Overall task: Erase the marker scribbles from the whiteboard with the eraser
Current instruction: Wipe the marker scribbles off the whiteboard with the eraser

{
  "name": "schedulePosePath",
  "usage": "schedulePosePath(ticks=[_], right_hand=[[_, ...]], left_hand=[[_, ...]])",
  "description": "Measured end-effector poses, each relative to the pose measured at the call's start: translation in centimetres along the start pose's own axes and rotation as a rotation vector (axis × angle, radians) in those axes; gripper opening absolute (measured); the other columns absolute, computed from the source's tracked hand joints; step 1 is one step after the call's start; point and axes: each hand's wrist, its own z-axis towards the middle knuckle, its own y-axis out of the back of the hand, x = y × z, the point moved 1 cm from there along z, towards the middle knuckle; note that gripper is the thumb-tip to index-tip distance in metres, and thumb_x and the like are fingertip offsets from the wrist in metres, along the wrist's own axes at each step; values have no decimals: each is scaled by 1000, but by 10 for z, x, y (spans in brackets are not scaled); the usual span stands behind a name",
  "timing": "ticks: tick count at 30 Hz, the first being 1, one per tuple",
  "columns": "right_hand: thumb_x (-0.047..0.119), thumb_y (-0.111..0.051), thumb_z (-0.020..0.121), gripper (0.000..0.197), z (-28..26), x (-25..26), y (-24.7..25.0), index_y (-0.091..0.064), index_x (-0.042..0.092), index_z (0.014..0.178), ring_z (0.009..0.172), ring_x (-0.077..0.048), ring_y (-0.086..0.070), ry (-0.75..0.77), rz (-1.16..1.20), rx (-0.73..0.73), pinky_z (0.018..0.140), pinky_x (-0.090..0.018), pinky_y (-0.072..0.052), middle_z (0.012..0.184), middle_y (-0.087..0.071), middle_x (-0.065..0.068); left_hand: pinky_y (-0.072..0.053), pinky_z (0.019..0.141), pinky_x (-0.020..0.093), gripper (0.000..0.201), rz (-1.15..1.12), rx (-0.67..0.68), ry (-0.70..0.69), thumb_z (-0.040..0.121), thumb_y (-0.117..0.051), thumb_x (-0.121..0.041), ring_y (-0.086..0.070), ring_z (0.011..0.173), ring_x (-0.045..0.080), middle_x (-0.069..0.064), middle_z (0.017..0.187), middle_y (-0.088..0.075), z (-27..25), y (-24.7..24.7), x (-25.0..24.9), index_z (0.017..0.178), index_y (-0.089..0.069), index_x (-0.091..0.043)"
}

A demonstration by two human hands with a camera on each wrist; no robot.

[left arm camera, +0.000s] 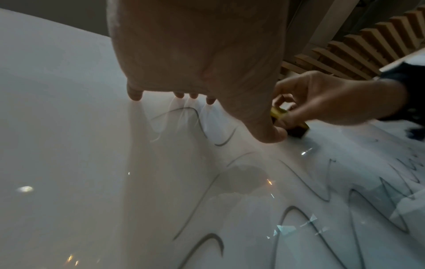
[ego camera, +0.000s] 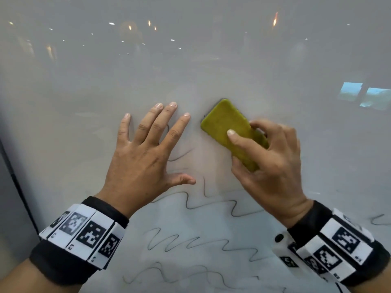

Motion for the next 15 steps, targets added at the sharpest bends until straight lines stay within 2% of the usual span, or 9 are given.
schedulePosePath(ticks=[2,4,6,11,13,15], right_hand=[[14,-76,74,40,-19,14,-11,-76,23,113,96,-38,-57,57,9,47,73,-44,-42,116,-66,-15],[15,-77,70,44,-35,23,-19,-74,26,113,94,-38,-59,166,4,160,74,-41,-38,116,-67,-13],[16,-77,68,46,-28,18,-16,-74,27,113,96,-37,-58,220,8,203,77,-42,-39,117,-67,-10],[15,-74,77,37,11,-3,1,-76,23,113,99,-36,-51,1,0,-15,75,-47,-43,117,-64,-14],[14,-75,77,37,3,5,-5,-76,21,114,97,-36,-52,-5,14,-33,74,-48,-44,116,-63,-17],[14,-75,76,37,-16,23,-20,-76,21,113,96,-36,-54,69,16,30,73,-45,-43,114,-65,-17]], left_hand=[[-23,111,66,112,-5,2,8,69,-46,-89,-16,150,24,5,163,-17,0,1,-1,156,-20,-24],[-23,111,66,112,-5,16,10,69,-43,-89,-16,150,24,5,163,-15,1,2,-1,156,-19,-23],[-23,111,66,112,-10,22,17,69,-44,-89,-15,151,24,5,163,-14,0,2,-2,157,-17,-24],[-23,112,65,116,-19,-3,13,64,-58,-85,-17,150,24,5,163,-17,-1,4,-1,156,-21,-24],[-24,112,64,118,-19,-5,7,64,-58,-85,-18,149,24,5,163,-17,-2,3,3,156,-21,-21],[-25,113,62,118,-22,2,5,67,-54,-86,-18,149,24,6,163,-18,-4,1,8,156,-19,-18]])
